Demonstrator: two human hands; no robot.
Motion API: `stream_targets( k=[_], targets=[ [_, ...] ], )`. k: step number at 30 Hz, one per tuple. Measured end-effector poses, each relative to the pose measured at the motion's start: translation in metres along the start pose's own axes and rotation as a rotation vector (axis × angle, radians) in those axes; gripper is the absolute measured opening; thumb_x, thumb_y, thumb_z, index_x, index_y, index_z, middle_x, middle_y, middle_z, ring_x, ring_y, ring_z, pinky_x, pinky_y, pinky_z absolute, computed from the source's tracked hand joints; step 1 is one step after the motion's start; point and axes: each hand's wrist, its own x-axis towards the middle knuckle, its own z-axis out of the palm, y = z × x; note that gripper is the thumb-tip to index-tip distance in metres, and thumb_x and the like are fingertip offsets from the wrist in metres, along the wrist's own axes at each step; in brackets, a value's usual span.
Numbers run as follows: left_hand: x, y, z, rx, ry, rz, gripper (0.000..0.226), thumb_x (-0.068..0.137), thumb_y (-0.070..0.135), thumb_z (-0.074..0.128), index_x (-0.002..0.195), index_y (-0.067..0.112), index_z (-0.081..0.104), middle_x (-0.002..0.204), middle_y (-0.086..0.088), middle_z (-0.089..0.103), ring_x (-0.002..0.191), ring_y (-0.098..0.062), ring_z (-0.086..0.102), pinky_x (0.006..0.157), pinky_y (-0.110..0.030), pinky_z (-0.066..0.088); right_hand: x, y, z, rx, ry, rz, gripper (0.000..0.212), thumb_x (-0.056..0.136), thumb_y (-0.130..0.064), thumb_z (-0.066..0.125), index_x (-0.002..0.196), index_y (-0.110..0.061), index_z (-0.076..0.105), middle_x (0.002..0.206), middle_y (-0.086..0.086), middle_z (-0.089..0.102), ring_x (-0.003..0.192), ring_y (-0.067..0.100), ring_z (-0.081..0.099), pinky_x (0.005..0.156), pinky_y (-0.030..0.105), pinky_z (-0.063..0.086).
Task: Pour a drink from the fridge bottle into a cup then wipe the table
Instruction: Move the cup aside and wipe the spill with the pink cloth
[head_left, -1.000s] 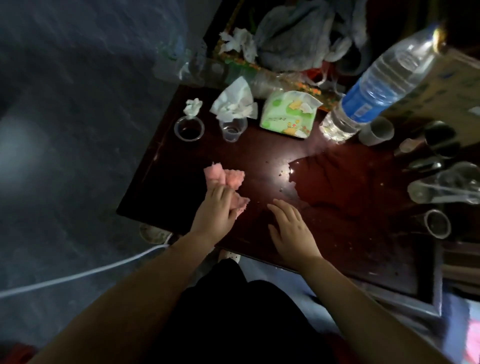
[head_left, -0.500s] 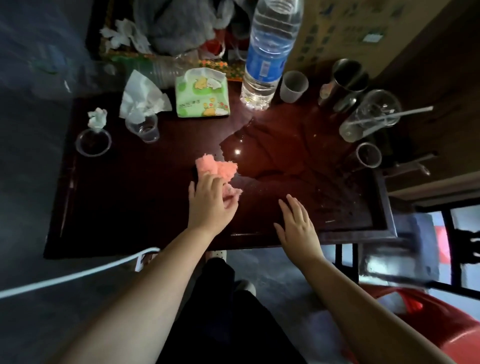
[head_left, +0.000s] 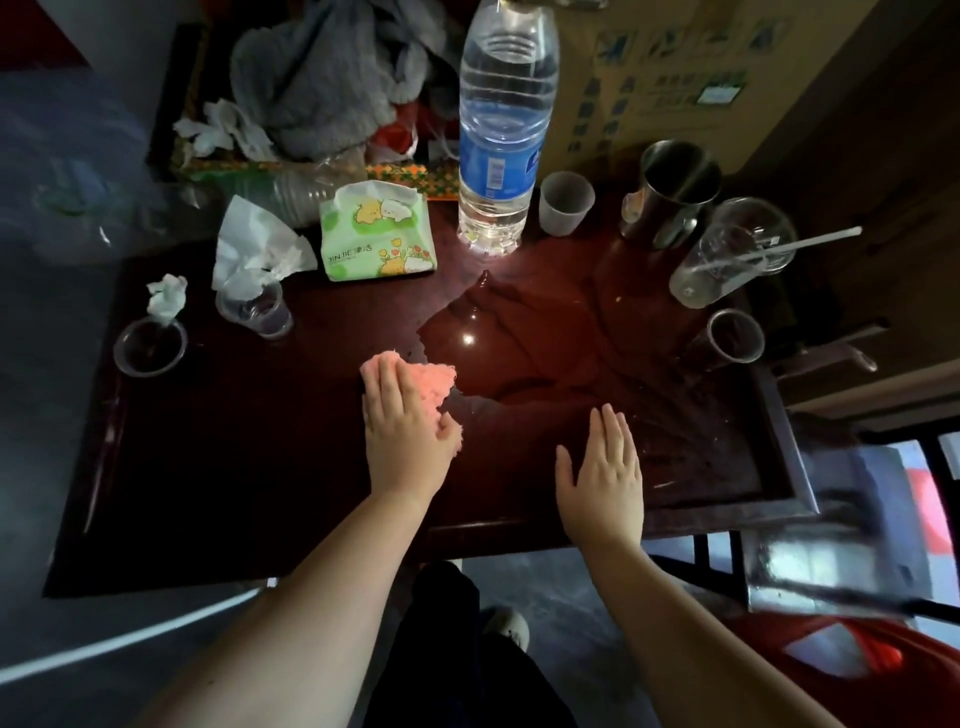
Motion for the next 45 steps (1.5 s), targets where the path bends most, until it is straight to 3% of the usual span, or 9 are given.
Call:
stream_targets(
  k=[3,8,15,22,27,35,42,45],
  targets=[
    [0.012,0.004,0.005,0.0,0.052,-0.039,0.078,0.078,0.023,0.057,0.144,-0.008,0.027,0.152,-0.024,0.024,0.143,-0.038,0.015,0.115,-0.048,0.024,0.001,0.001,0.002,0.005,0.027,0.005,0.063,0.096,-0.043,0.036,0.148,-0.008,0.023,0.157,0.005,0.019,0.146,0.017,0.007,0.118,0.031,0.009],
    [0.043,0.012,0.01,0.042,0.088,-0.096,0.076,0.077,0.03,0.03,0.142,-0.01,0.03,0.151,-0.023,0.028,0.142,-0.038,0.018,0.115,-0.047,0.023,0.002,0.003,0.004,0.021,0.045,0.006,0.062,0.095,-0.042,0.037,0.147,-0.009,0.027,0.156,0.004,0.022,0.146,0.016,0.008,0.116,0.031,0.011],
    [0.079,0.025,0.013,0.086,0.069,-0.132,0.072,0.081,0.023,0.043,0.144,-0.009,0.026,0.152,-0.021,0.025,0.144,-0.036,0.015,0.115,-0.047,0.021,0.002,0.005,0.009,0.018,0.072,-0.001,0.065,0.093,-0.047,0.027,0.144,-0.008,0.032,0.154,0.006,0.027,0.145,0.017,0.013,0.116,0.034,0.017],
    [0.096,0.018,0.016,0.071,-0.001,0.121,0.072,0.085,0.018,0.047,0.147,-0.006,0.02,0.155,-0.021,0.021,0.145,-0.035,0.009,0.118,-0.046,0.012,0.002,0.007,0.008,0.021,0.075,-0.002,0.064,0.092,-0.045,0.029,0.144,-0.007,0.033,0.154,0.006,0.028,0.145,0.017,0.013,0.116,0.035,0.017],
    [0.106,0.015,0.014,0.027,-0.054,0.307,0.074,0.083,0.03,0.025,0.15,0.001,0.015,0.159,-0.012,0.012,0.147,-0.025,0.002,0.118,-0.034,-0.002,0.002,0.007,0.008,0.016,0.076,-0.005,0.063,0.093,-0.043,0.03,0.143,-0.007,0.034,0.153,0.007,0.029,0.145,0.018,0.015,0.117,0.035,0.019],
    [0.112,0.024,0.009,-0.027,-0.109,0.316,0.077,0.08,0.024,0.036,0.151,0.004,0.014,0.159,-0.009,0.01,0.147,-0.021,-0.002,0.116,-0.028,-0.006,0.003,0.006,0.007,0.006,0.069,-0.012,0.063,0.093,-0.043,0.031,0.144,-0.006,0.033,0.153,0.007,0.029,0.145,0.019,0.015,0.117,0.035,0.018],
    [0.133,0.031,0.008,-0.032,-0.172,0.425,0.067,0.09,0.014,0.044,0.151,0.008,0.018,0.159,-0.004,0.014,0.147,-0.017,0.001,0.116,-0.026,-0.001,0.003,0.007,0.008,0.015,0.061,-0.01,0.063,0.093,-0.044,0.03,0.144,-0.008,0.032,0.154,0.005,0.027,0.145,0.017,0.012,0.117,0.032,0.016],
    [0.128,0.033,0.007,0.019,-0.114,0.399,0.065,0.093,0.018,0.041,0.151,0.005,0.015,0.159,-0.01,0.012,0.147,-0.022,0.003,0.119,-0.034,0.003,0.002,0.007,0.007,0.028,0.054,-0.006,0.064,0.093,-0.045,0.029,0.145,-0.008,0.03,0.155,0.004,0.025,0.146,0.016,0.01,0.117,0.033,0.016]
  ],
)
